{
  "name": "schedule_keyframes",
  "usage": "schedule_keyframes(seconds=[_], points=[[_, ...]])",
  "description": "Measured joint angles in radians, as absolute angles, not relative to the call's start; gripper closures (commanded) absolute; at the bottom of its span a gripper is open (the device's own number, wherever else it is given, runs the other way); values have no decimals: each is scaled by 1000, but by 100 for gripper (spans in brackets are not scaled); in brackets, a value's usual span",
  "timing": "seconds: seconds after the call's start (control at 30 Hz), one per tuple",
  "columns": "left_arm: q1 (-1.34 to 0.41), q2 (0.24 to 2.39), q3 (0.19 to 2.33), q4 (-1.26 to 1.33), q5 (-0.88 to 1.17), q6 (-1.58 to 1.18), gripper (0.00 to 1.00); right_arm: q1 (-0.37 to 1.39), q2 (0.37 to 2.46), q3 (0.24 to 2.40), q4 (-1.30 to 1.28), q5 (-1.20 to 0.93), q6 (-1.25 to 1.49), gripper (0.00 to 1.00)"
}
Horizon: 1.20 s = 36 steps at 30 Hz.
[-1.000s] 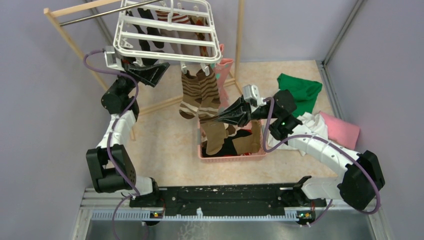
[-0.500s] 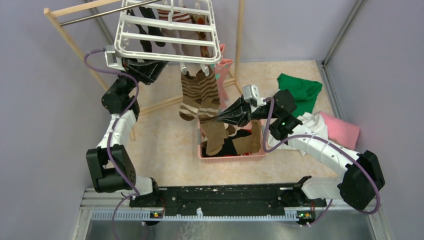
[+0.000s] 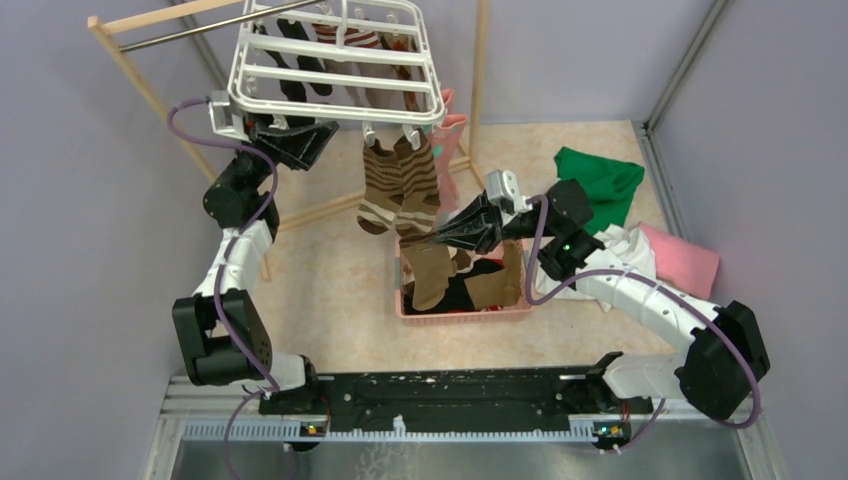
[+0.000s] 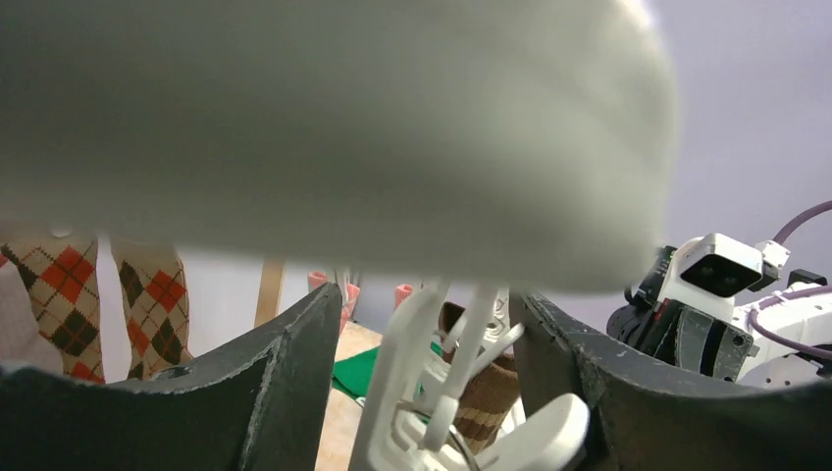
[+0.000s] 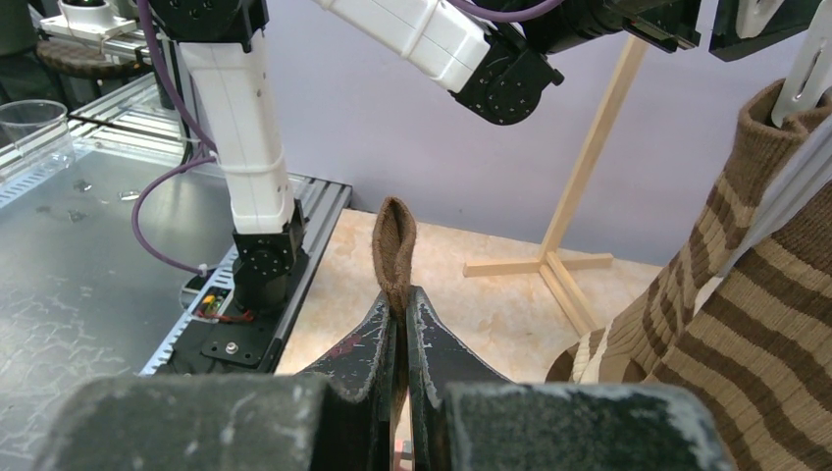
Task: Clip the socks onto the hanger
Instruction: Open the clamp at the hanger.
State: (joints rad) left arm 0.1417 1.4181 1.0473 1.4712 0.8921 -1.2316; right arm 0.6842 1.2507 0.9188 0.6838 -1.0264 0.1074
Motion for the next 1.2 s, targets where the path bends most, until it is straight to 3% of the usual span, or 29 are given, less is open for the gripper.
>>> schedule_keyframes(seconds=[0.47, 0.8, 1.07, 1.13, 1.2], points=[[142, 1419, 1047, 1472, 892, -1231, 27, 684, 1251, 919, 683, -1027, 105, 100], [141, 1419, 1060, 1472, 899, -1229, 40, 684, 1251, 919, 683, -1027, 104, 100], [129, 1434, 1071, 1472, 900, -1229, 40, 684, 1251, 919, 682, -1030, 104, 100], [129, 1434, 1071, 1472, 900, -1229, 35, 684, 1251, 919, 681, -1031, 104, 100], [129, 1434, 1071, 1472, 900, -1229, 22, 684, 1251, 919, 681, -1031, 104, 100]])
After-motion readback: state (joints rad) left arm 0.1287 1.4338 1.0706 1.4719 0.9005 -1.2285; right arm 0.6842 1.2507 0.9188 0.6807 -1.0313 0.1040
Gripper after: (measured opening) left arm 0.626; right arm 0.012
